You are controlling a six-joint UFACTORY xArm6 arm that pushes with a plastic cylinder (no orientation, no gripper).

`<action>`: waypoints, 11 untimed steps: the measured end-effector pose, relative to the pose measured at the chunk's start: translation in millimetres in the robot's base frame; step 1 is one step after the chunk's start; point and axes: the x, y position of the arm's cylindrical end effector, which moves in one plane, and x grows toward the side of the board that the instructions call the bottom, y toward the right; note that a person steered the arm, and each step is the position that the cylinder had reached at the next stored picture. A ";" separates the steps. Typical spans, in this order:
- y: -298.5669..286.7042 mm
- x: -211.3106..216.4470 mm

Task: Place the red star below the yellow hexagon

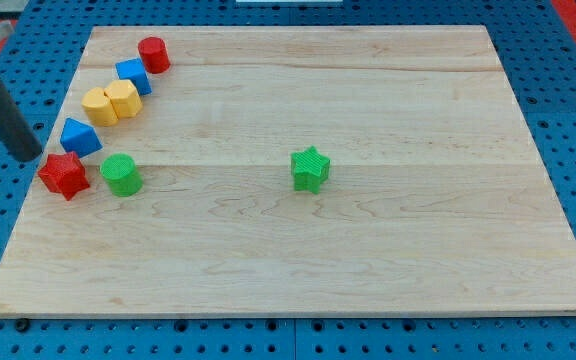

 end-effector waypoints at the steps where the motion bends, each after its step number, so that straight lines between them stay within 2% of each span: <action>1: 1.8 36.4; 2: 28.5 45.6; 3: 84.4 42.7; 4: 125.4 26.3; 5: 121.3 7.3; 6: 117.3 28.7; 7: 87.4 36.0; 8: 87.3 14.6; 9: 139.0 -21.8; 10: 149.5 -59.2; 11: 142.0 -65.5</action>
